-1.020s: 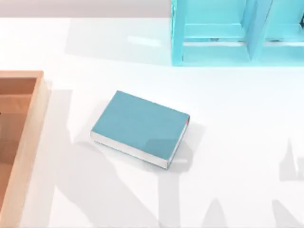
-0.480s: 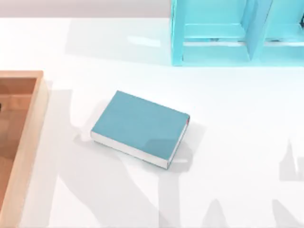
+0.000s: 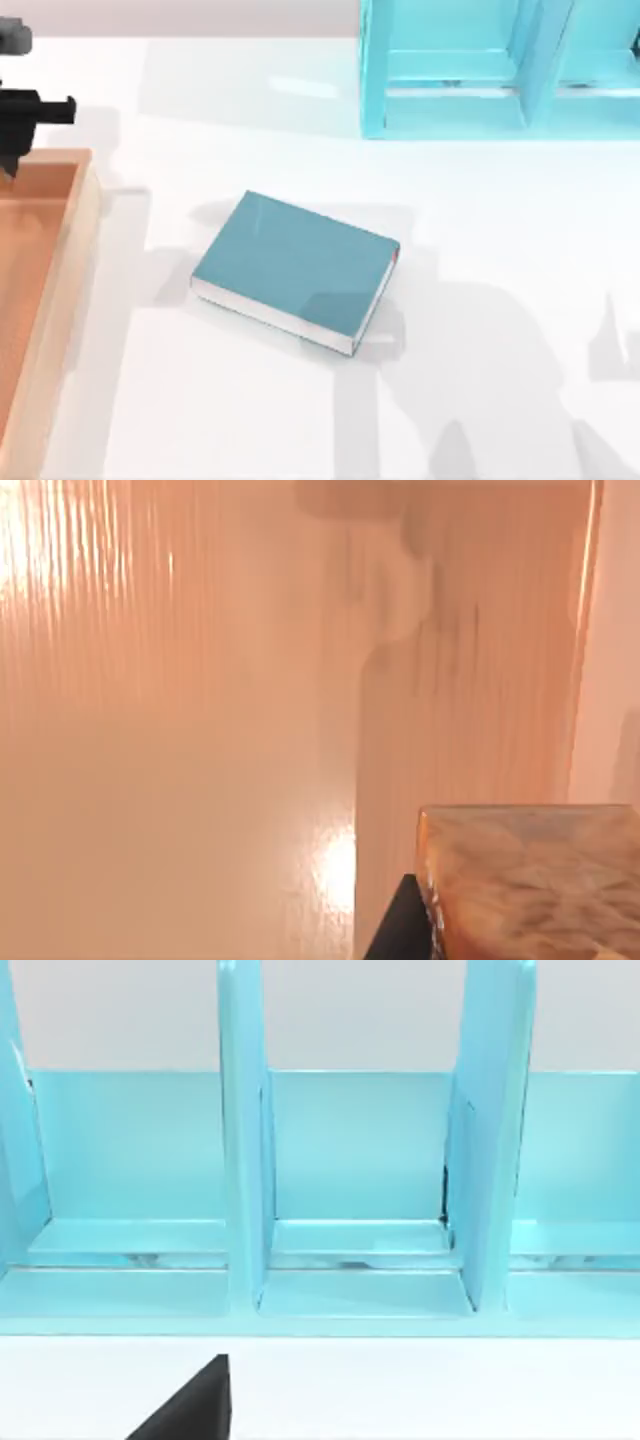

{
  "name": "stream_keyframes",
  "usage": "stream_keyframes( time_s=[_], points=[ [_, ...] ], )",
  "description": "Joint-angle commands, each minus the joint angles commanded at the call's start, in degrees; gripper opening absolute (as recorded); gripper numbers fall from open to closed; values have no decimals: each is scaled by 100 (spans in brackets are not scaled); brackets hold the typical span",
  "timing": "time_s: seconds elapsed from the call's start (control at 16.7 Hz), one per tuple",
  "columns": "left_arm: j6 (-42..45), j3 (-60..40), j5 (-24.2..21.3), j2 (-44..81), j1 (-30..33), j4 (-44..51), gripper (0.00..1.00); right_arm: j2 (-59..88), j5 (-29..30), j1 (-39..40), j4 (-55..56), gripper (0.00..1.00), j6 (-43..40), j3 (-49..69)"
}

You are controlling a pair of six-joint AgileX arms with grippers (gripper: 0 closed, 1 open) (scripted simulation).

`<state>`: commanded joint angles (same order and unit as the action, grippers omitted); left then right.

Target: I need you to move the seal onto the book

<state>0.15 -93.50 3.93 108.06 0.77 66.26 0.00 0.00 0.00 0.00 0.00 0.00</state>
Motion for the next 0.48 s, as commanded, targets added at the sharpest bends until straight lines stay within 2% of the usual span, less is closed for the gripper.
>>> stream_keyframes(
  time_s=[0.24,0.48],
  points=[
    [-653,-269,-236,-303,678,1150,0,0,0,0,0,100,0,0],
    [-842,-249,-394,-391,903,1521,0,0,0,0,0,100,0,0]
  ],
)
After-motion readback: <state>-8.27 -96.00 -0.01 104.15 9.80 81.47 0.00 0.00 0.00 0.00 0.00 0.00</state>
